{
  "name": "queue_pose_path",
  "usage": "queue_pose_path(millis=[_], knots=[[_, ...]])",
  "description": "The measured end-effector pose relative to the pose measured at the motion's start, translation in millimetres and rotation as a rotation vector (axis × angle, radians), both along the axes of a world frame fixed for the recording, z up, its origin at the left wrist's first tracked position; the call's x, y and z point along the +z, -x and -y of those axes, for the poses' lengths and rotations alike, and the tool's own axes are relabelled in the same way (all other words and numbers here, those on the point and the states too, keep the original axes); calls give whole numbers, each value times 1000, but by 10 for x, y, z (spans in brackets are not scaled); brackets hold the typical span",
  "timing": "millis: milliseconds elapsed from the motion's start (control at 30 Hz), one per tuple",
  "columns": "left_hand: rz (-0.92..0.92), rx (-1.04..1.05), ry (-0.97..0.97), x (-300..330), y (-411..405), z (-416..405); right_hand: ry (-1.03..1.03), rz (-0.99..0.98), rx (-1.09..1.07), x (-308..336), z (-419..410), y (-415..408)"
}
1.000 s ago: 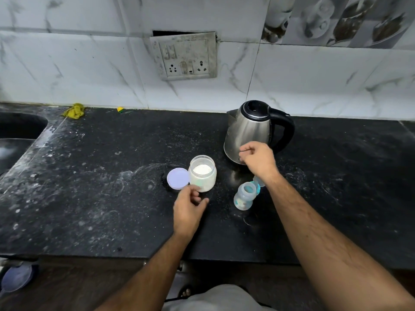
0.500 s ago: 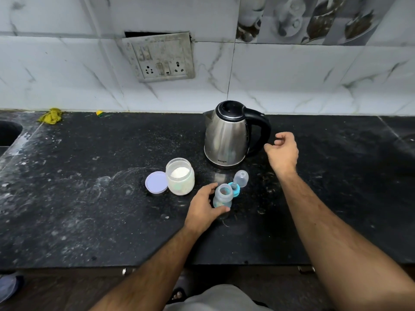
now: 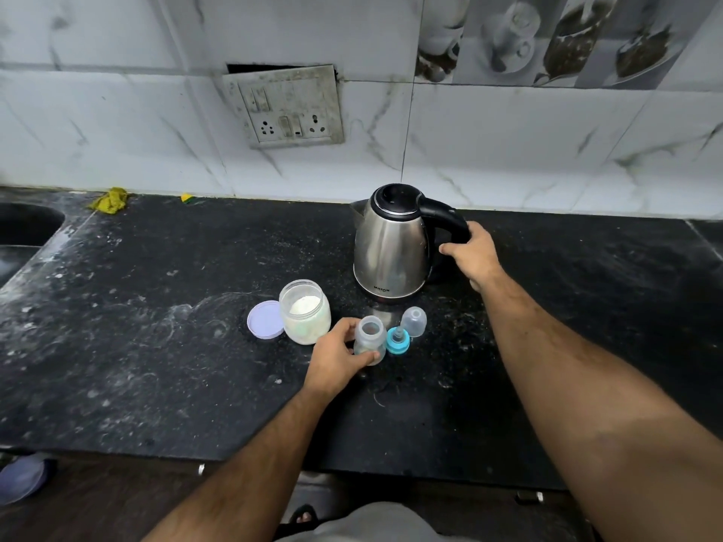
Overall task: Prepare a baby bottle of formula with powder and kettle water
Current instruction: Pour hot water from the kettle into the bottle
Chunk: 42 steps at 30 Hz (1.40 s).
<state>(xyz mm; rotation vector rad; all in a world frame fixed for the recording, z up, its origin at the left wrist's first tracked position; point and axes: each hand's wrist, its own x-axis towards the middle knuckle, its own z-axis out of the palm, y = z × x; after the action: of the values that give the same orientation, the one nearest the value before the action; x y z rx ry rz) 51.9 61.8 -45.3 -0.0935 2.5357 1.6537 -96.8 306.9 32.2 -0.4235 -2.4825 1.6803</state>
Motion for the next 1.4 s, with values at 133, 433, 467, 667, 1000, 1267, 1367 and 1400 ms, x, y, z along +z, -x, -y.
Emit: queue_pose_path(millis=[133,433,467,667,1000,1267,1367,1400], knots=[[-8,8,26,-8,18,-17,3,26,31,-10,-34,94],[1,-4,38,-16,45,-27,85,33,162,77,-65,110],[5,3,37,-23,41,-28,104,28,160,76,-54,97],[24,17,28,-38,13,-41,196,-27,64,151,58,12],[31,-12,47,-13,6,-41,205,-197,-16,780,-59,-211],[-19,-41,38,-27,12,-18,167,-274,-61,1089,-264,-699],[-17,-54,31,-30,24,-7,127,-271,-50,1116,-305,-948],[-15,-58,22,-19,19,-5,113,-272,-50,1119,-308,-1036]])
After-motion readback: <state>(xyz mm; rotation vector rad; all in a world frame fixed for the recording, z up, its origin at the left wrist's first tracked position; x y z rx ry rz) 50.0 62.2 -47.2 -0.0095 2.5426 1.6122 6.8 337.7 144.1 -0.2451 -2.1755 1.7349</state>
